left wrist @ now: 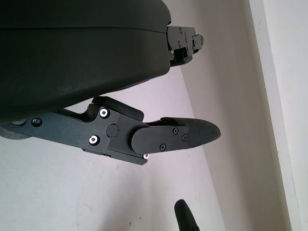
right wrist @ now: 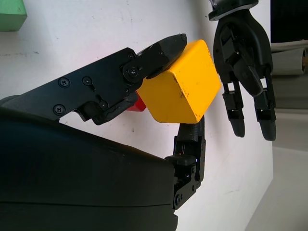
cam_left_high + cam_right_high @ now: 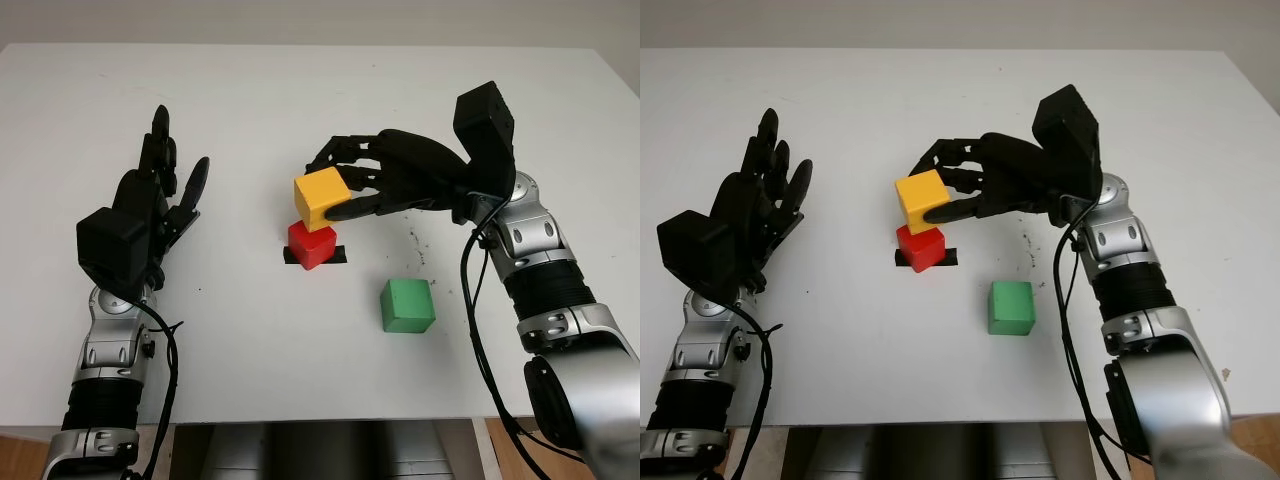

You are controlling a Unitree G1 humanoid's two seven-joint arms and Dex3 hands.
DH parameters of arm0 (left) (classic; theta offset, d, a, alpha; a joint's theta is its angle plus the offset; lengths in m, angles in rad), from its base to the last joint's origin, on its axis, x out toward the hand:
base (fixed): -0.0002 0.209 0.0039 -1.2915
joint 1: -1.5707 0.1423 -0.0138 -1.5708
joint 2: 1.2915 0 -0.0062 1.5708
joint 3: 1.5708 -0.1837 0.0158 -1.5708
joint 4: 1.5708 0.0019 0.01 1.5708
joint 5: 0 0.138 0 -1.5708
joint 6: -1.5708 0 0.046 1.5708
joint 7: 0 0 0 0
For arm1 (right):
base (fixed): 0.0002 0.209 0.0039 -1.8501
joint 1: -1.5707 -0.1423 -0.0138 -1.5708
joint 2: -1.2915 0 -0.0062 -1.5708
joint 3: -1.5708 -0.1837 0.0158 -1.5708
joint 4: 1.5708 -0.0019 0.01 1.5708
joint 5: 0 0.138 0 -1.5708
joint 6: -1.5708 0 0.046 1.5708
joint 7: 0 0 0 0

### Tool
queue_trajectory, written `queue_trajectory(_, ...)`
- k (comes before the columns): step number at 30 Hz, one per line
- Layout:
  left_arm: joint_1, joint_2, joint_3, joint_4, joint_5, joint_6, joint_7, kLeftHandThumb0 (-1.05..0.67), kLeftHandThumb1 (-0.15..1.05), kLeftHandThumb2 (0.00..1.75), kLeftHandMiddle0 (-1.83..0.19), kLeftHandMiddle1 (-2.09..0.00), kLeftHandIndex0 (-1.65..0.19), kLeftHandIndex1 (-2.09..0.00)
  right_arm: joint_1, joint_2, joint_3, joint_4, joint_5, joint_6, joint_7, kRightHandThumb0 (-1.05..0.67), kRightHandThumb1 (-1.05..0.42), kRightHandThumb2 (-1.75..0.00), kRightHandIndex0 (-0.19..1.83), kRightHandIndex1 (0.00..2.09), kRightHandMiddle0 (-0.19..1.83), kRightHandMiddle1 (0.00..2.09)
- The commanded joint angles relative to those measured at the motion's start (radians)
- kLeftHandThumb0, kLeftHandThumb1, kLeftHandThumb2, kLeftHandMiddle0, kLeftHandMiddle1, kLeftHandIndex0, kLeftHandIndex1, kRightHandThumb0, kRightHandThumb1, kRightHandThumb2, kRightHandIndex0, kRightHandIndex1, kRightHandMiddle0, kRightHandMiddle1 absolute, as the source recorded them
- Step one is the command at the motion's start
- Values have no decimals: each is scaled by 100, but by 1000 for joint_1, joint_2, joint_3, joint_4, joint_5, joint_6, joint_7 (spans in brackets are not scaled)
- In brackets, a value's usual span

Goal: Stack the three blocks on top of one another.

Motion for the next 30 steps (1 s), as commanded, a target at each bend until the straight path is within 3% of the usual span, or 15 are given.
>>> queue_trajectory(1,14,6,0,-11,-1,-4,-3,-62,105,43,9,-5,10,-5,10,12,-15,2,11,8,-8,-47,-96,-6,11,5,37,161)
queue_trajectory(8,17,10,5,-12,-11,-4,-13,-61,105,43,10,-5,11,-5,11,28,-20,53,6,-30,-9,-45,-98,-6,9,4,31,165)
queue_trajectory(30,17,12,9,-22,-20,17,-22,-62,105,43,12,-5,11,-5,-8,73,-1,152,-56,-95,-69,-45,-93,-5,13,6,38,167)
